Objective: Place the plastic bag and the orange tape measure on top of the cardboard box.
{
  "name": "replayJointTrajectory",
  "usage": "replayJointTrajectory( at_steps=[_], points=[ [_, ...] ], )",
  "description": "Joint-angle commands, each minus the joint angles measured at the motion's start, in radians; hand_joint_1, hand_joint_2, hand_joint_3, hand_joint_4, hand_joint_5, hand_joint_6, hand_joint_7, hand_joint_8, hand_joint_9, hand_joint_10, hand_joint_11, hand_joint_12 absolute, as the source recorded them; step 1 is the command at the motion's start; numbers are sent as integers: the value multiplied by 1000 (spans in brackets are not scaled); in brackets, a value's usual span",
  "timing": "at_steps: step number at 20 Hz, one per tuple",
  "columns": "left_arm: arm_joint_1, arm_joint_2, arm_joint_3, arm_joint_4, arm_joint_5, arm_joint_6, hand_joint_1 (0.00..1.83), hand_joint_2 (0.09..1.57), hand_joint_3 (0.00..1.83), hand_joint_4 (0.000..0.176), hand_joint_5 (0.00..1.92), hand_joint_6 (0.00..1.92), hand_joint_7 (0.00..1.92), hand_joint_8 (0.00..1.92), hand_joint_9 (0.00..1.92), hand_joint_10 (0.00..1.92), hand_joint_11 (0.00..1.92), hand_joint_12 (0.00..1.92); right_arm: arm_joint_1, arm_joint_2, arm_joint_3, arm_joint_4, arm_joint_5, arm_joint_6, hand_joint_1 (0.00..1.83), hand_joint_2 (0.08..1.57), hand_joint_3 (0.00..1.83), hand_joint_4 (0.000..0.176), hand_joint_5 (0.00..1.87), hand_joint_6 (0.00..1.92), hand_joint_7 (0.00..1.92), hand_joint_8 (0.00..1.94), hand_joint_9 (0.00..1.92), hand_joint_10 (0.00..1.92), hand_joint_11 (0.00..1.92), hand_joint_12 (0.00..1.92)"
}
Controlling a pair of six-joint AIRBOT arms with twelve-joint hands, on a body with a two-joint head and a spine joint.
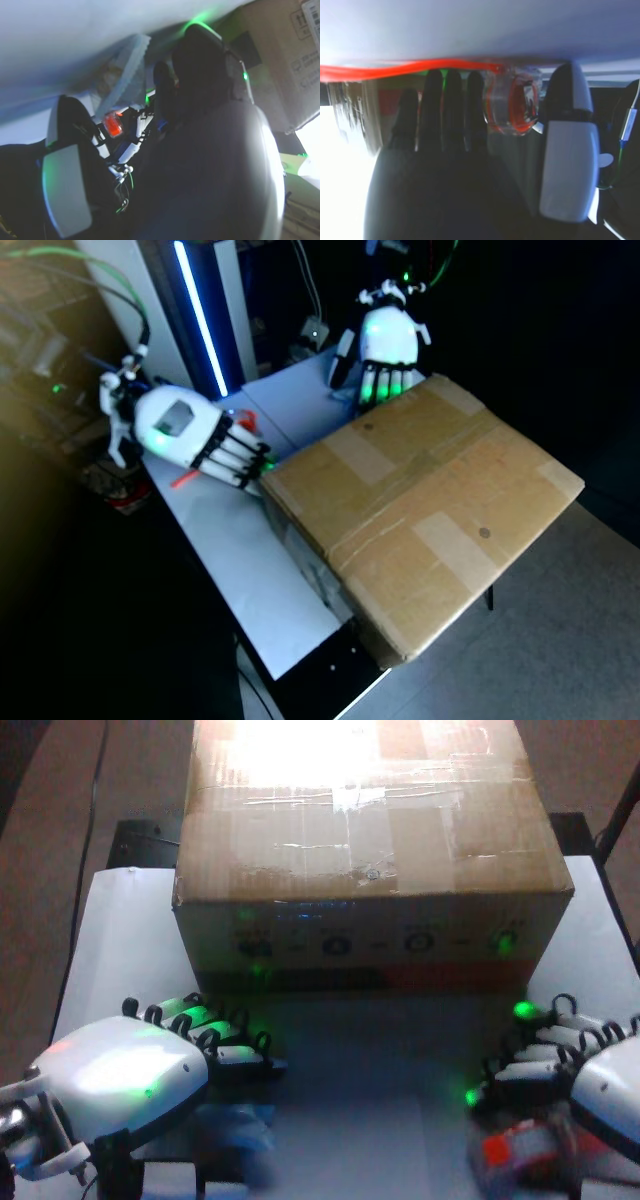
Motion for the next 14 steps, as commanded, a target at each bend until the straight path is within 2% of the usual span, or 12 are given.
replayJointTrajectory(
  at_steps=[1, 2, 3, 4, 5, 6, 8, 9, 10, 11, 12, 14],
  points=[
    [9, -9, 4, 6, 28, 18, 1115, 1104, 10, 0, 749, 60, 412, 910, 365, 1330, 329, 1717, -7, -10, 1, -9, 27, -2, 1226, 1218, 4, 0, 860, 925, 755, 1649, 1057, 1839, 1124, 1914],
    [12, -9, 4, 3, 31, 18, 1170, 1129, 4, 0, 809, 68, 495, 817, 458, 1263, 441, 1630, -6, -10, 0, -10, 27, -2, 1177, 1162, 0, 0, 921, 1047, 887, 1850, 1180, 1918, 1286, 1921],
    [14, -9, 5, 0, 35, 18, 1139, 1250, 2, 0, 747, 1268, 652, 1385, 548, 1285, 572, 1624, -4, -10, 0, -11, 27, -2, 1170, 1136, 0, 0, 950, 1057, 950, 1940, 1253, 1921, 1372, 1921],
    [15, -10, 6, -2, 37, 18, 1149, 1258, 1, 0, 754, 1273, 672, 1523, 607, 1242, 591, 1589, 0, -9, -1, -14, 26, -2, 1178, 1120, 0, 0, 978, 1013, 972, 1941, 1267, 1921, 1385, 1921],
    [16, -11, 8, -4, 37, 18, 1321, 1223, 0, 0, 754, 1192, 680, 1400, 798, 1480, 652, 1563, 2, -8, -2, -17, 26, -2, 1179, 1115, 0, 0, 986, 1001, 942, 1941, 1240, 1921, 1352, 1921],
    [16, -13, 11, -6, 39, 18, 1342, 1191, 0, 0, 791, 1125, 743, 1316, 879, 1389, 701, 1485, 5, -7, -2, -19, 26, -2, 1185, 1101, 0, 0, 1011, 959, 952, 1941, 1251, 1921, 1369, 1921],
    [16, -18, 18, -12, 43, 18, 1361, 1183, 0, 0, 780, 1149, 747, 1299, 899, 1337, 756, 1411, 8, -6, -3, -21, 23, -2, 1187, 1094, 0, 0, 1024, 940, 963, 1941, 1260, 1921, 1384, 1921],
    [16, -19, 21, -15, 46, 19, 1477, 1165, 4, 0, 761, 1126, 726, 1241, 916, 1178, 773, 1676, 8, -4, -5, -23, 20, -2, 1189, 1092, 0, 0, 1027, 934, 959, 1941, 1248, 1921, 1358, 1921],
    [16, -19, 22, -16, 52, 19, 1481, 1168, 0, 0, 746, 1131, 720, 1255, 918, 1173, 774, 1686, 10, -2, -7, -28, 17, -1, 1190, 1092, 0, 0, 1027, 933, 958, 1941, 1244, 1921, 1351, 1921],
    [16, -19, 22, -15, 59, 19, 1363, 1188, 0, 0, 732, 1217, 728, 1311, 930, 1283, 812, 1360, 12, 4, -13, -34, 8, -1, 1187, 1095, 0, 0, 1018, 945, 929, 1941, 1190, 1921, 1291, 1921],
    [16, -17, 21, -8, 68, 19, 1375, 1194, 4, 0, 715, 1195, 716, 1342, 906, 1311, 788, 1480, 14, 13, -20, -40, -3, -1, 1191, 1090, 0, 0, 1026, 932, 938, 1941, 1188, 1921, 1278, 1921],
    [8, -6, 9, 12, 94, 18, 1349, 1212, 1, 0, 697, 1203, 717, 1383, 857, 1408, 765, 1401, 15, 44, -42, -59, -38, 2, 1177, 1114, 5, 0, 967, 1027, 910, 1891, 1154, 1921, 1244, 1921]
  ],
)
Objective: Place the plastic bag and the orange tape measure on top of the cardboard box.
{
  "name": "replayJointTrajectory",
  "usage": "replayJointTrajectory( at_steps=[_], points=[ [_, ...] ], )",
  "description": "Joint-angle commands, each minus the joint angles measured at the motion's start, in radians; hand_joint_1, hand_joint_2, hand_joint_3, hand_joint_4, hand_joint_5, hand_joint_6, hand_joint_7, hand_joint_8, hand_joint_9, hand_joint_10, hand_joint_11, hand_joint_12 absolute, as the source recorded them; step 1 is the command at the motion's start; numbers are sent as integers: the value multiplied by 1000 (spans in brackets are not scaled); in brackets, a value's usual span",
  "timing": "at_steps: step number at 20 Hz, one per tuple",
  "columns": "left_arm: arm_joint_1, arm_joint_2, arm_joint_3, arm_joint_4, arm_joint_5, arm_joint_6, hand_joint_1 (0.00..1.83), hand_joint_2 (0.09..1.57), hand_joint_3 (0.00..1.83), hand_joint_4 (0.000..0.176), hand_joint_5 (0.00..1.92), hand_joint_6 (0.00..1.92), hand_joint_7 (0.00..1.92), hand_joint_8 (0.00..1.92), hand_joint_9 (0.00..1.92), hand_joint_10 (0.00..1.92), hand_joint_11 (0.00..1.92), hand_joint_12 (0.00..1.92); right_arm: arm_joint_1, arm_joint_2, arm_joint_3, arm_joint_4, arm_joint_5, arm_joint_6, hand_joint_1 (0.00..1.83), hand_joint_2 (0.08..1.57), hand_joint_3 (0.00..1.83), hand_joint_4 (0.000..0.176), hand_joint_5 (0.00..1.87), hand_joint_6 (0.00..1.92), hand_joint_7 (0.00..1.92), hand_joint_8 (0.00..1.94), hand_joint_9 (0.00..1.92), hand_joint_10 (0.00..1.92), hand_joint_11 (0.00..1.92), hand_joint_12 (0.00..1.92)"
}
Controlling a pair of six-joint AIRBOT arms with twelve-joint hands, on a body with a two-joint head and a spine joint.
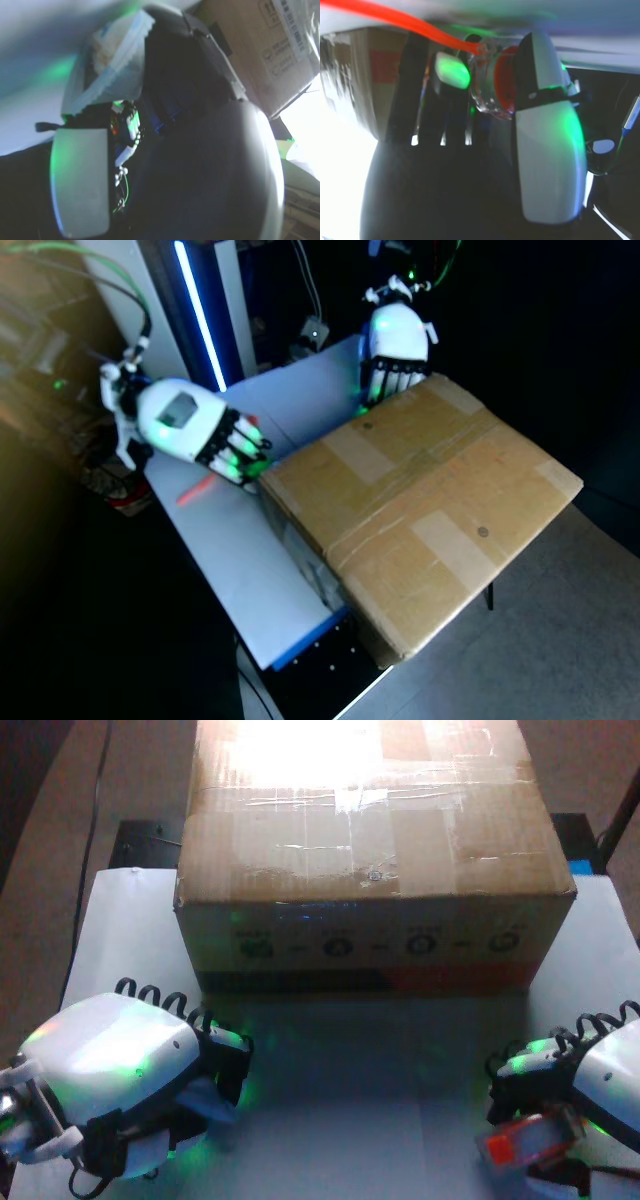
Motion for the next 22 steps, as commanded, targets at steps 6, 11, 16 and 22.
replayJointTrajectory(
  at_steps=[6, 11, 16, 22],
  points=[
    [-65, 50, -26, 149, 79, -106, 1354, 1200, 0, 0, 734, 1164, 702, 1376, 900, 1383, 882, 1522, 2, 71, -53, -94, -135, 87, 1231, 1216, 0, 0, 863, 882, 756, 1642, 1096, 1738, 1149, 1814],
    [-67, 99, -48, 251, 180, -261, 1353, 1196, 1, 0, 731, 1203, 736, 1316, 882, 1370, 807, 1448, 21, 105, -68, -126, -157, 104, 1185, 1099, 0, 0, 1015, 942, 893, 1868, 1112, 1921, 1244, 1921],
    [-94, 182, -99, 257, 275, -287, 1348, 1201, 0, 0, 742, 1244, 745, 1295, 836, 1401, 697, 1490, 56, 178, -96, -186, -228, 131, 1178, 1098, 0, 0, 1018, 943, 919, 1925, 1140, 1921, 1251, 1921],
    [-174, 214, -99, 257, 394, -284, 1369, 1148, 0, 0, 836, 1050, 848, 1131, 943, 1297, 834, 1463, 70, 257, -99, -202, -388, 130, 1188, 1064, 0, 0, 1089, 826, 873, 1941, 1170, 1921, 1357, 1921]
  ],
)
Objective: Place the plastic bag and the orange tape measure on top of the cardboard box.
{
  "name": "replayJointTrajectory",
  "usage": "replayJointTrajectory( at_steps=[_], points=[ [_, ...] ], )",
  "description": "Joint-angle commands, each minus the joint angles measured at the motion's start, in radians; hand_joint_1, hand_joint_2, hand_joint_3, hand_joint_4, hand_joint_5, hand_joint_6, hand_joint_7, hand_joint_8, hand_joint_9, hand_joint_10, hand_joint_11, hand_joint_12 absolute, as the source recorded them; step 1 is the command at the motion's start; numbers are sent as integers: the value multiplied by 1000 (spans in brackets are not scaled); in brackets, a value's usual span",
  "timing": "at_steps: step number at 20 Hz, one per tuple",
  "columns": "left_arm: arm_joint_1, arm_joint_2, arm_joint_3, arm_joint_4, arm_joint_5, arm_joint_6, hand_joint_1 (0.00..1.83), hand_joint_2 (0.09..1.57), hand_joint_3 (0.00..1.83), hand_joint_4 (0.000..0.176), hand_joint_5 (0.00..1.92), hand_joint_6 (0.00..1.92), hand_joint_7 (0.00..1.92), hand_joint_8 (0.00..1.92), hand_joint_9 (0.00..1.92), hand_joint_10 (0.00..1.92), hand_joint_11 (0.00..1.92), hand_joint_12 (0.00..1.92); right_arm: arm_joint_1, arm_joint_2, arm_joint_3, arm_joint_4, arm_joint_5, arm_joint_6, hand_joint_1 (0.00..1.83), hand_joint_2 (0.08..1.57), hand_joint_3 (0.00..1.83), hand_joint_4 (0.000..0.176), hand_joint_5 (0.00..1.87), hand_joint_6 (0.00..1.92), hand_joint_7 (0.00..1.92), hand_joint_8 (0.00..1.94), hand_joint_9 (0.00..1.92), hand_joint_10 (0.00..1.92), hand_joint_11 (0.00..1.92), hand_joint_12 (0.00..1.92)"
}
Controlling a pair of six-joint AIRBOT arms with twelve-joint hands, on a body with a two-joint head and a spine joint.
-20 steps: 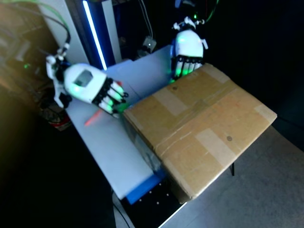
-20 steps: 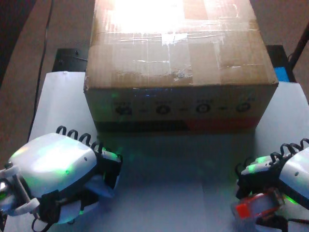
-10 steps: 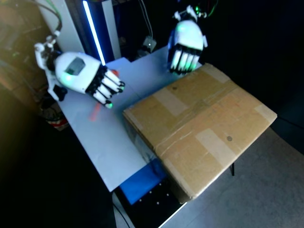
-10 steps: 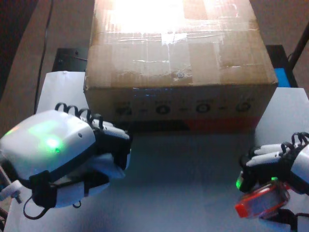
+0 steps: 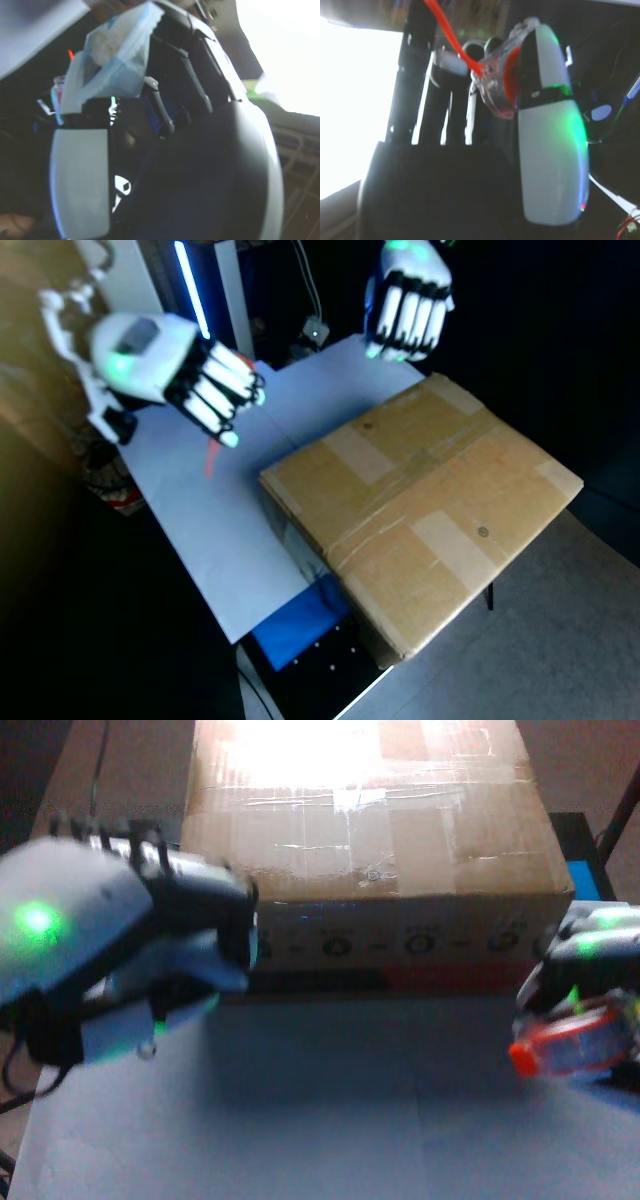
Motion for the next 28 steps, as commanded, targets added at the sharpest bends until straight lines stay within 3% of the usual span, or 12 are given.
replayJointTrajectory(
  at_steps=[1, 5, 8, 10, 13, 17, 18, 19, 20, 25, 27, 28],
  points=[
    [-21, -1, 7, 37, 157, 1, 1368, 1148, 1, 0, 843, 1052, 847, 1135, 933, 1306, 807, 1494, 18, 6, 0, -35, -176, 6, 1190, 1063, 0, 0, 1093, 820, 873, 1941, 1170, 1921, 1357, 1921],
    [-84, -34, 42, 37, 225, 9, 1367, 1155, 0, 0, 845, 1026, 914, 1133, 825, 1402, 584, 1595, 99, 8, 36, -28, -205, -32, 1187, 1068, 1, 0, 1076, 848, 878, 1941, 1174, 1921, 1360, 1921],
    [-154, -91, 88, 37, 236, 10, 1249, 1175, 2, 0, 830, 948, 919, 1371, 987, 1427, 864, 1809, 179, -3, 74, -25, -205, -83, 1191, 1061, 0, 0, 1095, 817, 874, 1941, 1171, 1921, 1358, 1921],
    [-181, -120, 116, 37, 236, 10, 1250, 1165, 0, 0, 820, 1067, 946, 1224, 940, 1198, 878, 1579, 220, -35, 111, -23, -205, -85, 1191, 1060, 0, 0, 1095, 817, 874, 1941, 1171, 1921, 1358, 1921],
    [-219, -157, 163, 37, 232, 6, 1390, 1092, 0, 0, 911, 822, 1052, 930, 1043, 1218, 983, 1560, 295, -95, 170, -23, -189, -92, 1190, 1061, 0, 0, 1092, 820, 872, 1941, 1170, 1921, 1358, 1921],
    [-282, -218, 244, 37, 164, 0, 1377, 1142, 1, 0, 784, 968, 930, 1114, 952, 1283, 991, 1380, 424, -208, 284, -38, -82, -103, 1191, 1060, 0, 0, 1095, 816, 874, 1941, 1171, 1921, 1358, 1921],
    [-301, -236, 263, 37, 136, 0, 1298, 1116, 0, 0, 900, 833, 1044, 1110, 1157, 1031, 1038, 1443, 437, -225, 309, -38, -75, -103, 1188, 1060, 0, 0, 1092, 820, 872, 1941, 1170, 1921, 1358, 1921],
    [-310, -245, 271, 37, 123, 0, 1277, 1125, 1, 0, 890, 853, 1041, 1148, 1195, 1000, 1035, 1477, 442, -231, 318, -37, -73, -103, 1259, 1091, 22, 0, 1026, 743, 973, 1418, 1150, 1583, 1156, 1789],
    [-322, -256, 284, 37, 103, -1, 1361, 1128, 5, 0, 867, 815, 981, 1100, 1000, 1303, 894, 1578, 451, -239, 331, -37, -66, -103, 1349, 1136, 16, 0, 880, 912, 933, 1217, 908, 1499, 941, 1766],
    [-372, -335, 380, 37, -6, -12, 1374, 1149, 7, 0, 781, 1023, 892, 1132, 938, 1358, 894, 1577, 498, -305, 429, -35, -32, -103, 1384, 1106, 0, 0, 937, 882, 993, 1015, 960, 1311, 948, 1628],
    [-377, -365, 426, 37, -30, -69, 1371, 1159, 0, 0, 758, 1108, 878, 1141, 928, 1342, 878, 1543, 519, -341, 472, -36, -15, -103, 1290, 1092, 0, 0, 1033, 707, 1055, 1157, 1069, 1399, 1005, 1671],
    [-379, -377, 444, 37, -44, -81, 1374, 1148, 0, 0, 769, 1166, 887, 1095, 964, 1256, 893, 1460, 529, -355, 487, -36, -5, -103, 1381, 1124, 1, 0, 844, 957, 957, 1104, 975, 1298, 1059, 1531]
  ],
)
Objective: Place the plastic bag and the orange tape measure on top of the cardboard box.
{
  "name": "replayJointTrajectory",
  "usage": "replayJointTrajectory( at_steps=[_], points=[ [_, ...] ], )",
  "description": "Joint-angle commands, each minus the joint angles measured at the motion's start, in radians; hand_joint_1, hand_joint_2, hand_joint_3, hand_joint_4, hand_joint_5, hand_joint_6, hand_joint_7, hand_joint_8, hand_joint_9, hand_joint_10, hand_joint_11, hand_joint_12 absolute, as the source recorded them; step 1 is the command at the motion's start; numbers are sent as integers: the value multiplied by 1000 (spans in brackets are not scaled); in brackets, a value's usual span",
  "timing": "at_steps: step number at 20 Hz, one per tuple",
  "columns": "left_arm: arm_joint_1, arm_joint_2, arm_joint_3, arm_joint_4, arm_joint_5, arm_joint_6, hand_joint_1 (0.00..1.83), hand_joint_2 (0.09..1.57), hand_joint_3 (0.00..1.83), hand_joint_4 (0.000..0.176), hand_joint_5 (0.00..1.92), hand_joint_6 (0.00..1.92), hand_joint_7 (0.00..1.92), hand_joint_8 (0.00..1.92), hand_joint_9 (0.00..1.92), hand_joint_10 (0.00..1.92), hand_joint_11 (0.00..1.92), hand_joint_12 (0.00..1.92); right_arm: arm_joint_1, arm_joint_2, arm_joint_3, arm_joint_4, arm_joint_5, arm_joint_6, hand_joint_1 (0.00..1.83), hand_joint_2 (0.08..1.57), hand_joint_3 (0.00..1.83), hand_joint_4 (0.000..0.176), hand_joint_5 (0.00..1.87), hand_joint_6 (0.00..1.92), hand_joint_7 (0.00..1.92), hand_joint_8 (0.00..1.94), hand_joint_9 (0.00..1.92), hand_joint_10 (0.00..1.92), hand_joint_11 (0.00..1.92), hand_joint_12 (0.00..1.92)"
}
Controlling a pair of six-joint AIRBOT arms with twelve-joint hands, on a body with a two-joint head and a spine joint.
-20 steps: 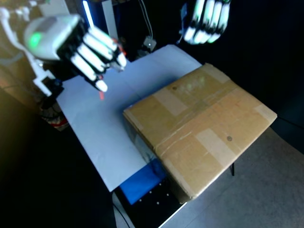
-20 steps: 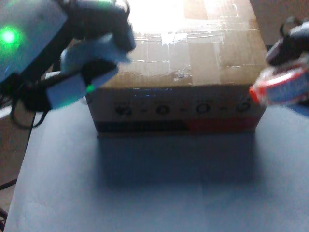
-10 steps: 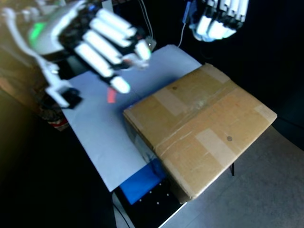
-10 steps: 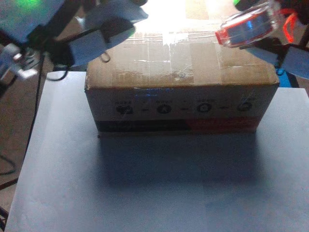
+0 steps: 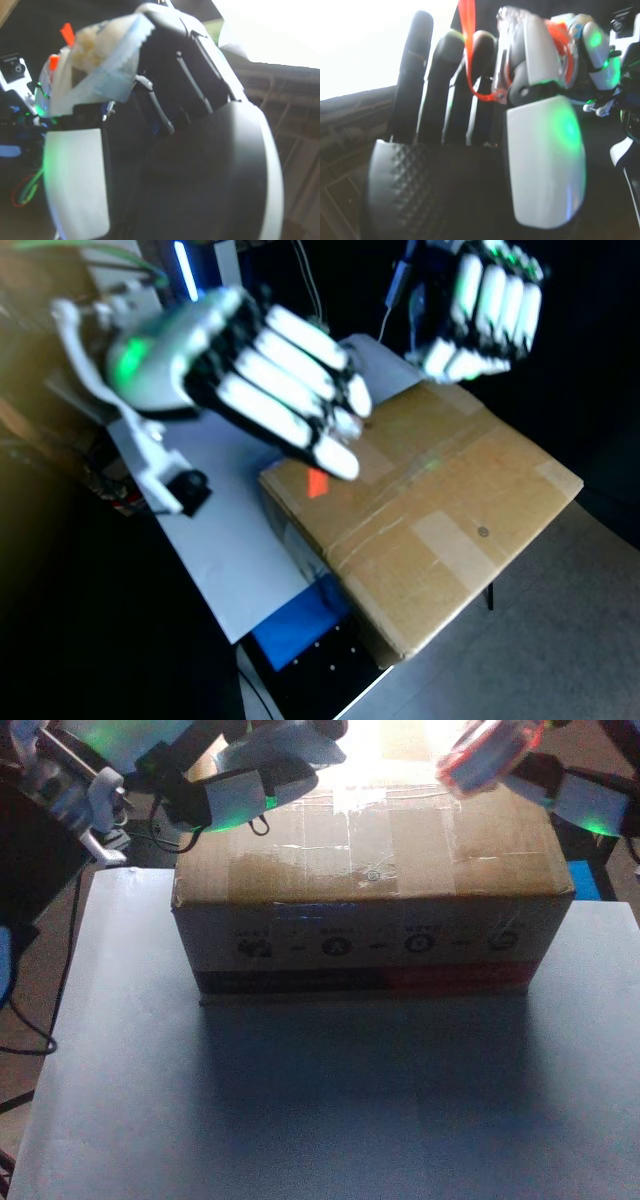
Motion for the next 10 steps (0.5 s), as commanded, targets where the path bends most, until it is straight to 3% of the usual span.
replayJointTrajectory(
  at_steps=[1, 4, 5, 7, 8, 9, 10],
  points=[
    [-20, -12, 14, 29, 90, -13, 1376, 1141, 0, 0, 787, 1156, 898, 1064, 975, 1239, 889, 1447, 20, -6, 10, -30, -116, 1, 1384, 1124, 0, 0, 834, 967, 955, 1098, 982, 1282, 1073, 1514],
    [-26, -57, 64, 29, 61, -30, 1377, 1140, 0, 0, 770, 1137, 919, 1050, 971, 1250, 899, 1422, 28, -51, 59, -30, -114, 1, 1388, 1109, 0, 0, 894, 932, 981, 1061, 979, 1256, 969, 1579],
    [-27, -69, 76, 29, 53, -32, 1369, 1159, 1, 0, 767, 1166, 875, 1138, 904, 1332, 792, 1514, 31, -73, 78, -30, -111, 1, 1389, 1105, 0, 0, 935, 880, 983, 1056, 963, 1283, 949, 1635],
    [-31, -93, 99, 29, 31, -33, 1365, 1169, 1, 0, 764, 1184, 849, 1169, 883, 1362, 762, 1537, 34, -108, 109, -29, -98, 1, 1393, 1097, 0, 0, 882, 966, 997, 1013, 1043, 1151, 1039, 1437],
    [-35, -99, 105, 29, 23, -33, 1362, 1178, 1, 0, 751, 1170, 824, 1212, 873, 1395, 771, 1554, 35, -116, 117, -29, -91, 1, 1485, 1167, 0, 0, 677, 1222, 817, 1158, 904, 1200, 718, 1658],
    [-37, -105, 112, 29, 15, -33, 1363, 1177, 0, 0, 744, 1163, 829, 1209, 888, 1383, 799, 1546, 36, -123, 126, -26, -81, 1, 1487, 1174, 1, 0, 660, 1237, 804, 1171, 884, 1228, 700, 1683],
    [-40, -113, 120, 29, 4, -33, 1357, 1192, 4, 0, 736, 1136, 795, 1283, 842, 1467, 775, 1608, 36, -128, 134, -20, -73, 1, 1406, 1134, 0, 0, 783, 1121, 938, 1051, 996, 1190, 950, 1498]
  ],
)
